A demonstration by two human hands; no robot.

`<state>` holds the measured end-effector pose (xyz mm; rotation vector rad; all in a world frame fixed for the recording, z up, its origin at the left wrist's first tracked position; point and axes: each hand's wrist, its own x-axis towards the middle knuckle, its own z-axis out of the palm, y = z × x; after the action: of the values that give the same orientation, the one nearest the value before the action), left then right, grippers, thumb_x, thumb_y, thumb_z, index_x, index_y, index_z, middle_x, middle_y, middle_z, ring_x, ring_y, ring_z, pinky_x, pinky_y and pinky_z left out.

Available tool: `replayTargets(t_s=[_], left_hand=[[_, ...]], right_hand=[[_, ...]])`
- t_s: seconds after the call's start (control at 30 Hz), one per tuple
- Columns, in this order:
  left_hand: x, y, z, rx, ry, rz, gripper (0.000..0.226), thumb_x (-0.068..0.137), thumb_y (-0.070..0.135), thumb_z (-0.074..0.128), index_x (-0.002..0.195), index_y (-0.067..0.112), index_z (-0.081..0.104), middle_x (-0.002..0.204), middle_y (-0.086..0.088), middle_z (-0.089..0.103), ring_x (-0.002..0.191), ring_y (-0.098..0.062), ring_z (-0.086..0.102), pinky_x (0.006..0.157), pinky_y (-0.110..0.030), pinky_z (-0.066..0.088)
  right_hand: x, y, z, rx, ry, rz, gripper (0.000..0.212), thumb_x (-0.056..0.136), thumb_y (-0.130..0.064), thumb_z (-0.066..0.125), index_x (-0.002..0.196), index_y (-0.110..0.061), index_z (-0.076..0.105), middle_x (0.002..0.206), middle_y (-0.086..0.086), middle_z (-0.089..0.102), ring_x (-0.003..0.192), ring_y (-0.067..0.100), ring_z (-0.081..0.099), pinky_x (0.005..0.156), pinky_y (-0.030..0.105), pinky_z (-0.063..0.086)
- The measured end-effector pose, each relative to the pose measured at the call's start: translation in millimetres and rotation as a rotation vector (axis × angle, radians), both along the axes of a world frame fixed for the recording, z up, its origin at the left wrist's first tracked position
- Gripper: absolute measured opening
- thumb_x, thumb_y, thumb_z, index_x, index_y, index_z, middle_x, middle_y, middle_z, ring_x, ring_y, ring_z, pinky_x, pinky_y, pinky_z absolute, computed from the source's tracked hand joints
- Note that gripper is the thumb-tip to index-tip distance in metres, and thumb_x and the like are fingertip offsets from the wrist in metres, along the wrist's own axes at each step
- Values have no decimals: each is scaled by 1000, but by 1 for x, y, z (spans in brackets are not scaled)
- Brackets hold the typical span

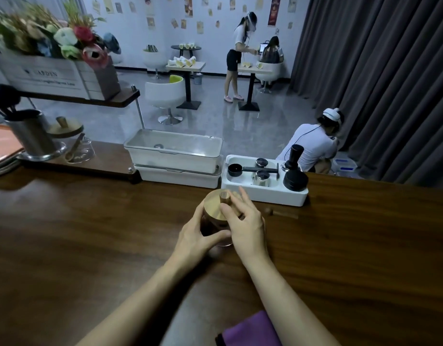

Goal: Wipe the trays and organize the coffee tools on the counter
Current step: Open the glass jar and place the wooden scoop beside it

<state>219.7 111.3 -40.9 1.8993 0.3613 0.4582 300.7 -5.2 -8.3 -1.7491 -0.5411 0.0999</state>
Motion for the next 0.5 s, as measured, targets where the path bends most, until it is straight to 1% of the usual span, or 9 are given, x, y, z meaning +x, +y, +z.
replayTargets(t_s=[0.03, 0.13, 0.23, 0.27, 0.33, 0.37, 0.4, 0.47, 0.5], left_hand=[[1, 1, -1, 11, 5, 6, 82, 74, 40, 88, 143, 46, 44, 119, 26, 68, 115, 6, 61, 94, -17, 45], [4, 5, -1, 41, 28, 7, 84, 73, 42, 88, 143, 47, 43, 117, 25, 69, 113, 6, 62, 94, -18, 46], [6, 7, -1, 76, 39, 20, 86, 69, 52, 86, 144, 47, 43, 115, 25, 70, 111, 5, 62, 93, -18, 47], [6, 7, -1, 82, 40, 23, 87, 68, 56, 84, 144, 47, 42, 115, 24, 70, 111, 5, 62, 94, -20, 48], [8, 9, -2, 87, 46, 30, 88, 67, 59, 83, 144, 47, 42, 116, 23, 70, 111, 4, 63, 96, -25, 49], [8, 10, -3, 88, 48, 34, 89, 66, 60, 83, 144, 47, 42, 116, 23, 70, 111, 4, 63, 98, -28, 50], [8, 10, -4, 86, 48, 38, 89, 66, 60, 84, 144, 47, 41, 117, 23, 69, 112, 3, 63, 99, -30, 51], [9, 11, -4, 81, 45, 42, 91, 65, 62, 84, 144, 48, 40, 119, 23, 69, 114, 3, 62, 100, -30, 50], [9, 11, -5, 85, 48, 42, 92, 65, 63, 83, 145, 48, 40, 119, 24, 69, 114, 4, 62, 100, -30, 50]], right_hand=[[1, 1, 0, 15, 10, -13, 39, 91, -22, 73, 129, -23, 69, 154, -8, 46, 134, -1, 47, 112, 26, 40], [5, 7, 2, 37, 4, -68, 35, 86, -23, 78, 121, -24, 74, 142, -9, 56, 126, 6, 56, 110, 35, 44], [10, 13, 3, 107, 64, -56, 27, 83, -19, 80, 110, -25, 78, 133, -10, 58, 113, 4, 64, 104, 38, 50], [9, 14, 4, 139, 74, -44, 26, 83, -17, 80, 105, -30, 78, 133, -12, 58, 112, 5, 65, 103, 39, 51], [8, 18, 5, 172, 54, -38, 30, 83, -18, 79, 95, -45, 75, 132, -17, 56, 116, 9, 64, 103, 39, 51], [9, 19, 5, 174, 44, -36, 31, 83, -18, 78, 94, -47, 74, 131, -19, 55, 117, 10, 64, 103, 39, 51], [9, 19, 5, 171, 40, -34, 31, 84, -15, 78, 95, -44, 74, 130, -18, 56, 115, 9, 64, 102, 39, 52], [10, 19, 4, 165, 31, -44, 24, 84, -12, 79, 102, -28, 78, 128, -14, 58, 110, 7, 66, 101, 40, 52], [10, 19, 4, 155, 27, -51, 22, 84, -13, 79, 104, -23, 78, 126, -14, 58, 110, 7, 66, 100, 41, 52]])
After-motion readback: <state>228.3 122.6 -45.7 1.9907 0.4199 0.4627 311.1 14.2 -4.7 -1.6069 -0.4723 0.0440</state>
